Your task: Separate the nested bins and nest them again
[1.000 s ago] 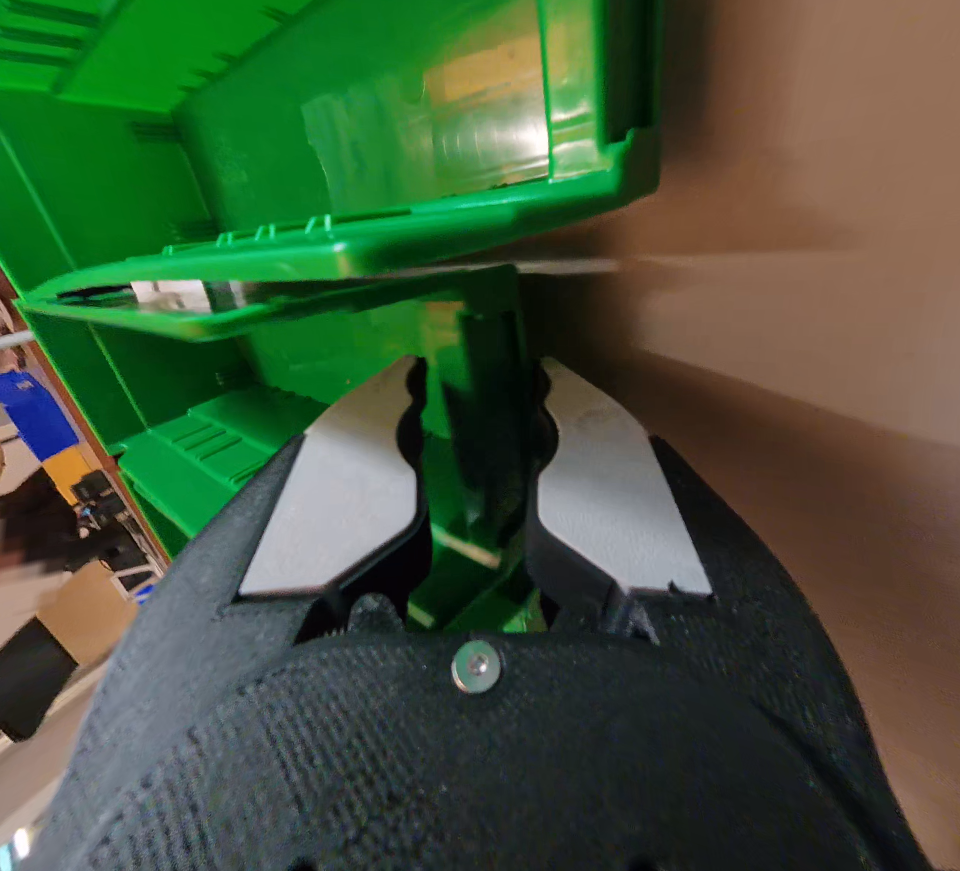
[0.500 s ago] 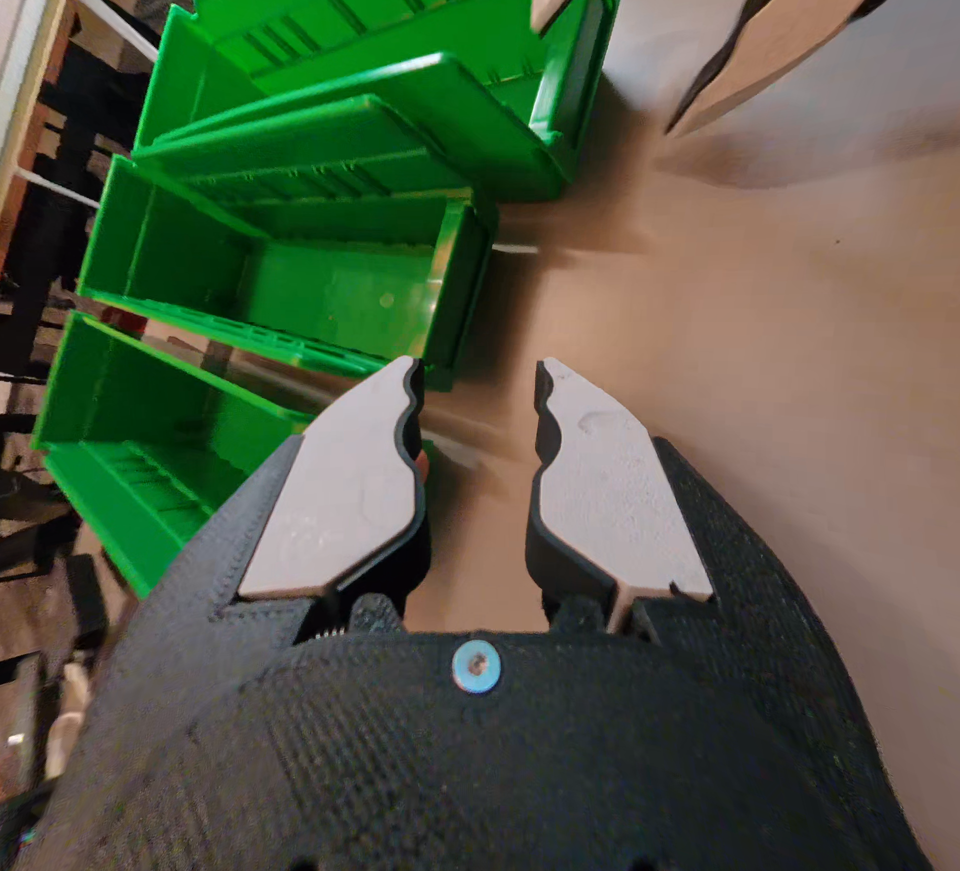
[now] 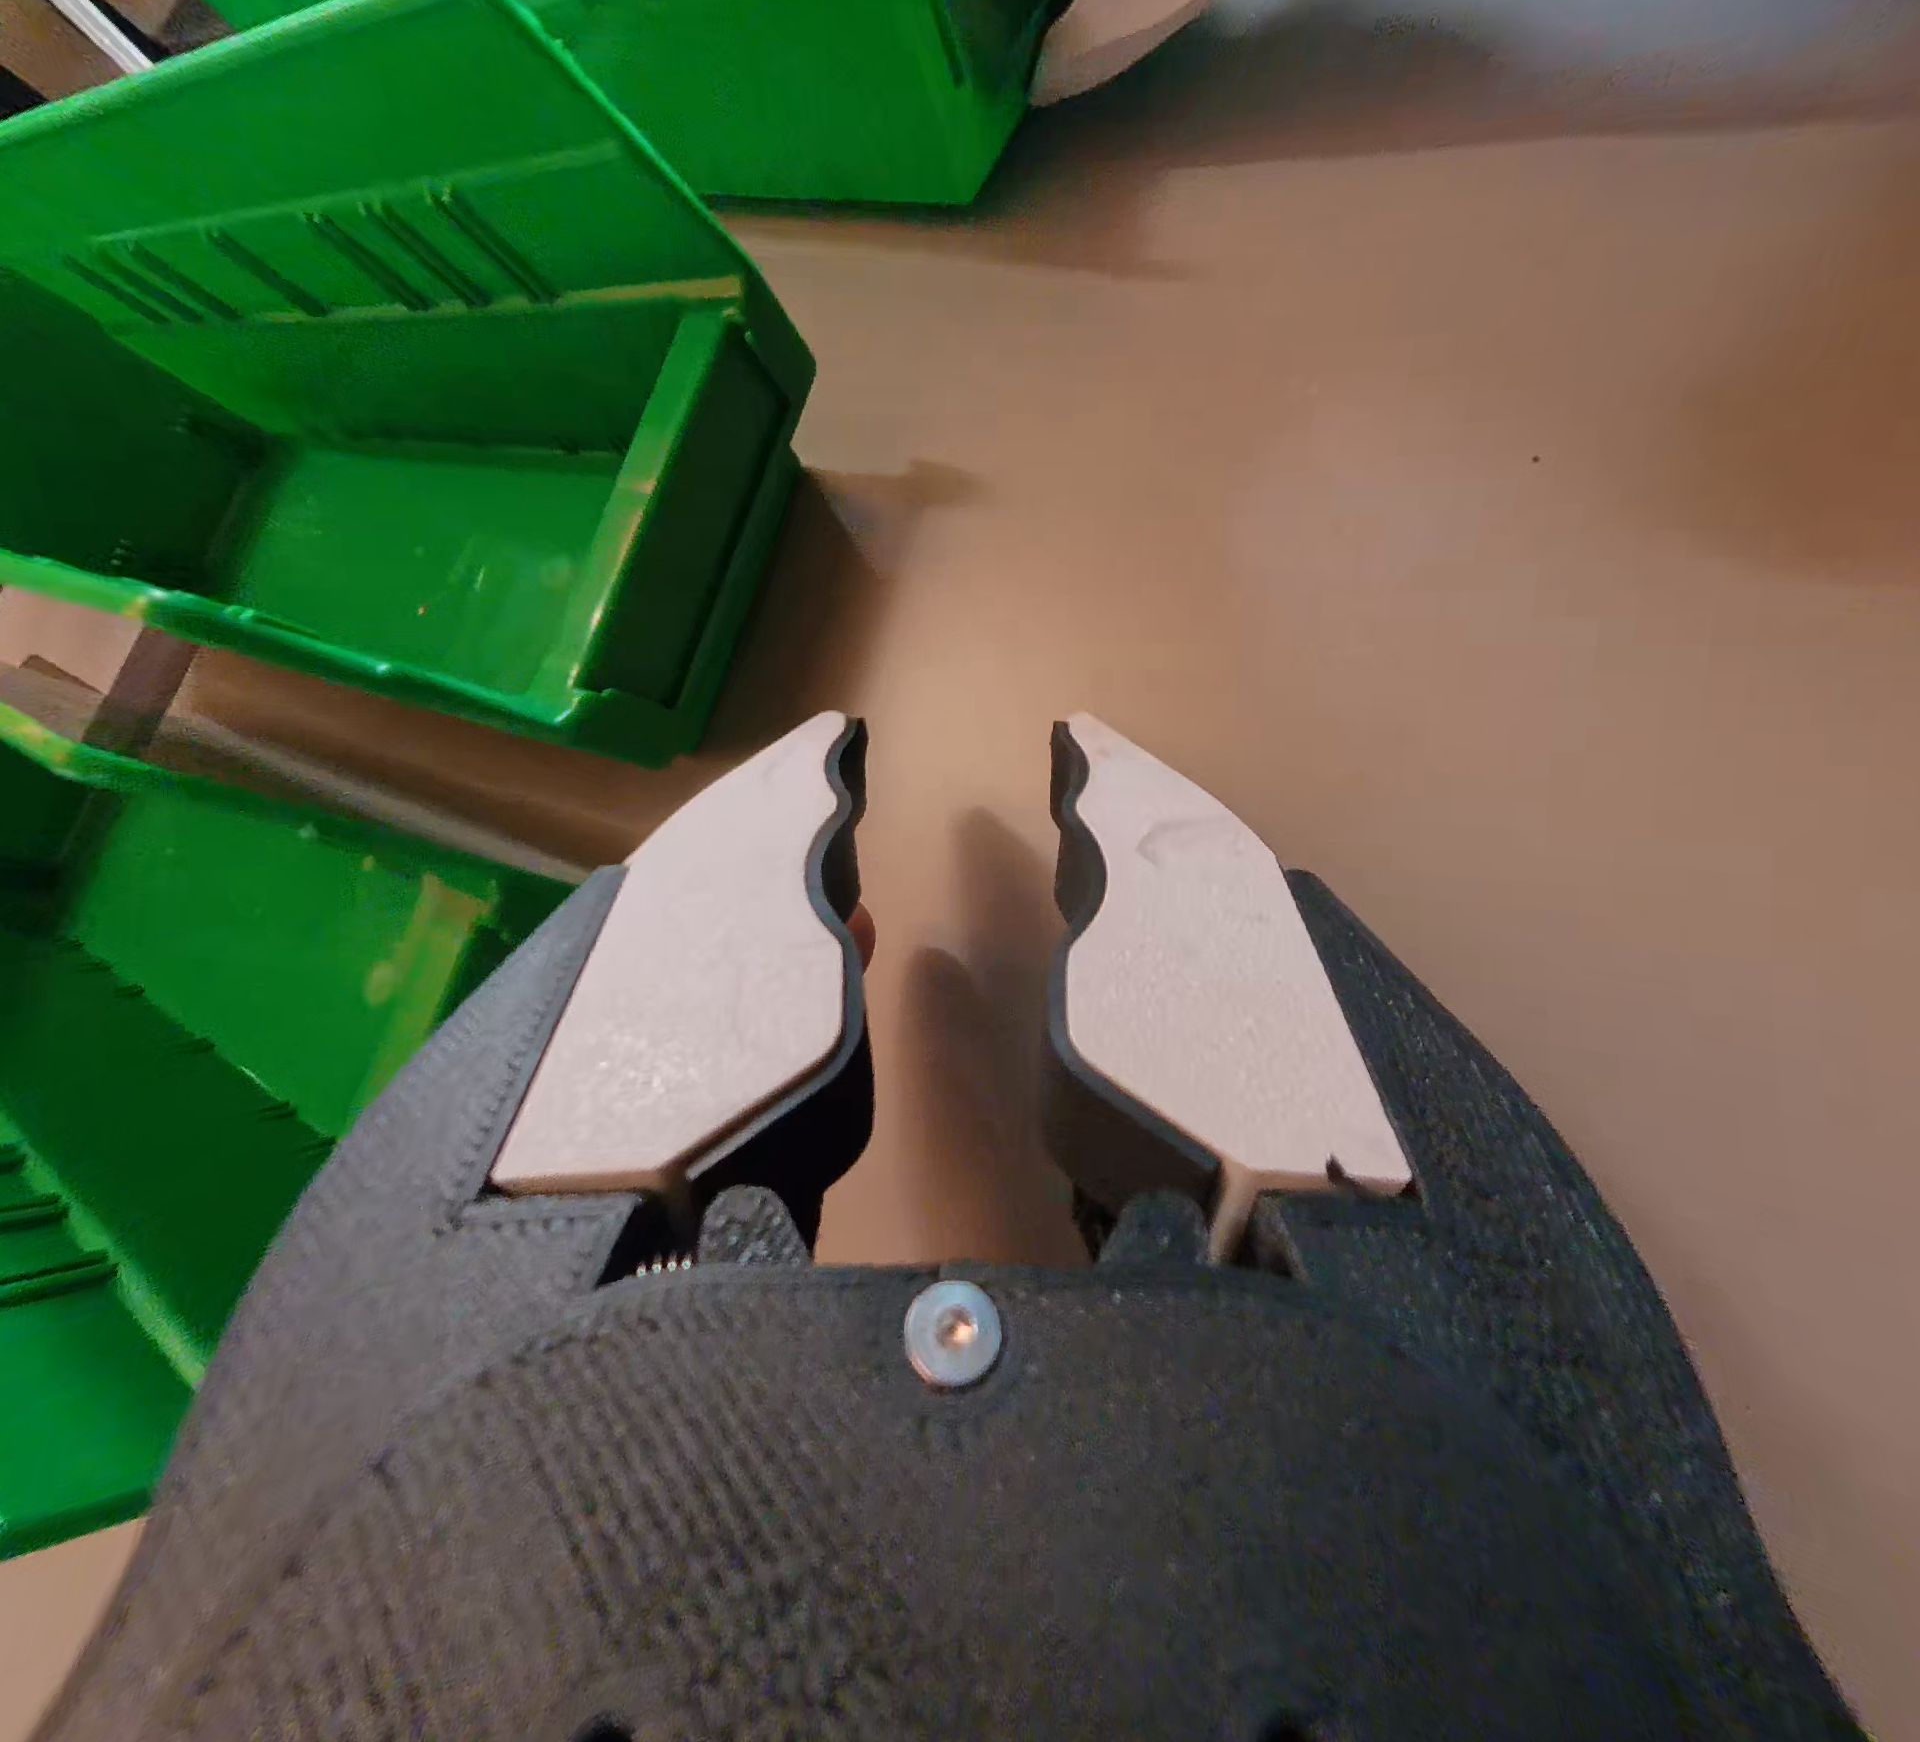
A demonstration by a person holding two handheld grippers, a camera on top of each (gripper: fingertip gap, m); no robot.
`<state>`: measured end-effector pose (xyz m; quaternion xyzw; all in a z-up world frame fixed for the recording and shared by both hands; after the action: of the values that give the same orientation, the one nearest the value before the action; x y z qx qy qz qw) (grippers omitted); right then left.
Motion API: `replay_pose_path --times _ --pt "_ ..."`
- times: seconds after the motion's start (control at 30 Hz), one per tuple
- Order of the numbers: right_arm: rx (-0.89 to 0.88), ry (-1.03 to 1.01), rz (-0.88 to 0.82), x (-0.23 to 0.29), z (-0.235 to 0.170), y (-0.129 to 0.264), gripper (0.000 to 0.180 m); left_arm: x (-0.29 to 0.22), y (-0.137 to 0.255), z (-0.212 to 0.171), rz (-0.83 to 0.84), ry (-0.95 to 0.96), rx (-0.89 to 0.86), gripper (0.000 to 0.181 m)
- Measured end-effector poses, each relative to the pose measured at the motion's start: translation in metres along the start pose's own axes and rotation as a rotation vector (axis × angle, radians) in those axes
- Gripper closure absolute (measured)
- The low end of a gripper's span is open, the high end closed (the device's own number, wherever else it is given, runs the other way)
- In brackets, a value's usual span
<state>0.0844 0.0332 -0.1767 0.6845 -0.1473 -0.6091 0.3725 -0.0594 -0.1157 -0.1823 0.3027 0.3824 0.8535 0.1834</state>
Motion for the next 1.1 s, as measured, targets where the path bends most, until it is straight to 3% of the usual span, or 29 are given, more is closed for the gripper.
replay_pose_path --times 0.07,0.43,0.57,0.7,0.8,0.97,1.07,1.1 --pt "-0.019 0.071 -0.075 -0.001 -0.003 -0.008 0.149 -0.005 -0.002 0.001 0.002 -0.009 -0.003 0.147" --pt "-0.055 0.091 -0.08 -0.01 0.0 -0.017 0.148 0.002 0.002 0.006 0.081 0.023 -0.068 0.147" --pt "-0.077 0.085 -0.134 -0.011 0.001 -0.012 0.144 0.008 0.006 0.014 0.196 -0.019 -0.091 0.146" --pt "-0.334 -0.1 0.026 -0.025 0.014 0.035 0.134 0.017 0.005 0.045 0.284 -0.113 -0.057 0.141" --pt "-0.531 -0.284 0.142 -0.043 0.009 0.075 0.131 0.024 -0.009 0.065 0.296 -0.169 0.073 0.131" --pt "-0.611 -0.5 0.11 -0.053 -0.04 0.102 0.13 0.03 -0.053 0.07 0.312 -0.188 0.343 0.121" --pt "-0.633 -0.643 0.089 -0.044 -0.068 0.099 0.131 0.035 -0.06 0.07 0.37 -0.203 0.317 0.146" --pt "-0.652 -0.694 0.096 -0.04 -0.074 0.096 0.132 0.033 -0.059 0.07 0.358 -0.224 0.304 0.147"
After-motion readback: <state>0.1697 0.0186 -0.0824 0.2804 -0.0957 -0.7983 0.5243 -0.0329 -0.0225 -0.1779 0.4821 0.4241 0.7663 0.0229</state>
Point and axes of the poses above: each gripper's, where its closed fingertips meet, y back along the fingers, z out of its top, x = y × z across the jaws, the point moved 6 cm from there along y, back along the fingers, and after that the axes turned 15 degrees about x, right-handed, at the moved point
